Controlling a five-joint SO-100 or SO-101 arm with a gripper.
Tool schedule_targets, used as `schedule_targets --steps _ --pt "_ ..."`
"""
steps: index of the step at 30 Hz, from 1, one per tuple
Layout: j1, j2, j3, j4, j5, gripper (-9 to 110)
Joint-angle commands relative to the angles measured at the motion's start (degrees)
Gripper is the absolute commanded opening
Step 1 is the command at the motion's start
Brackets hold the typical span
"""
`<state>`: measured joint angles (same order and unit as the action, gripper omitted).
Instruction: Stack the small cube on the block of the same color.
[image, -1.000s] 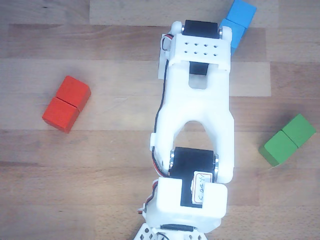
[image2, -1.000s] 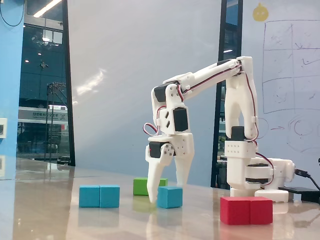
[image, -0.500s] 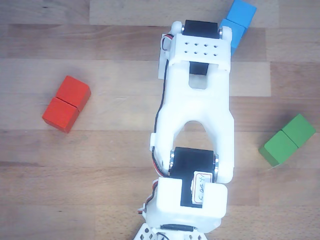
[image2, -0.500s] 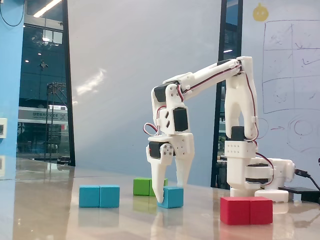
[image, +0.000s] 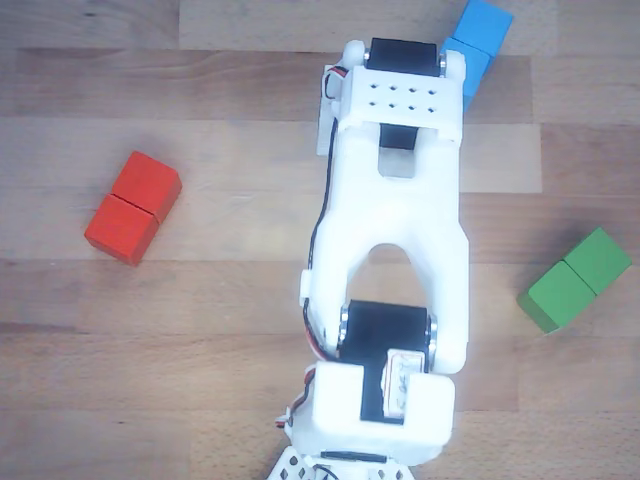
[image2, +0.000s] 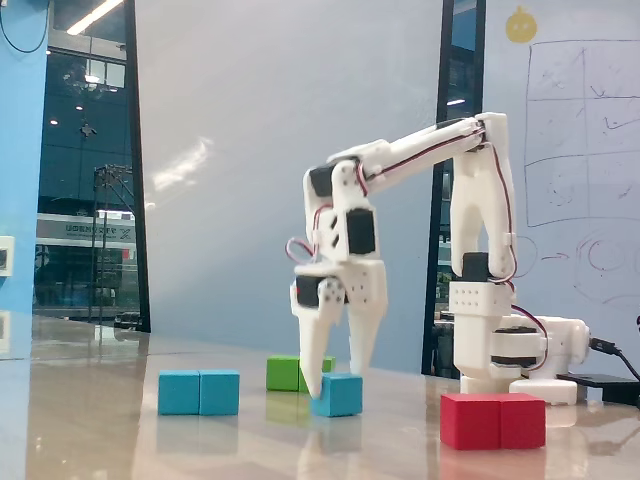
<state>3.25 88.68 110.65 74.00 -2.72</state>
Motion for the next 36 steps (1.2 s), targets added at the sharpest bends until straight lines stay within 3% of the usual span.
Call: schedule_targets --steps 1,12,32,36 --pt "0.6 10.4 -5.0 2.5 -0.4 18" --pt "0.1 11.5 -8.1 8.2 -0.2 18" --pt "0.1 7.3 2.0 3.2 -0.4 19" --pt "0.0 7.6 2.5 3.2 -0.4 24"
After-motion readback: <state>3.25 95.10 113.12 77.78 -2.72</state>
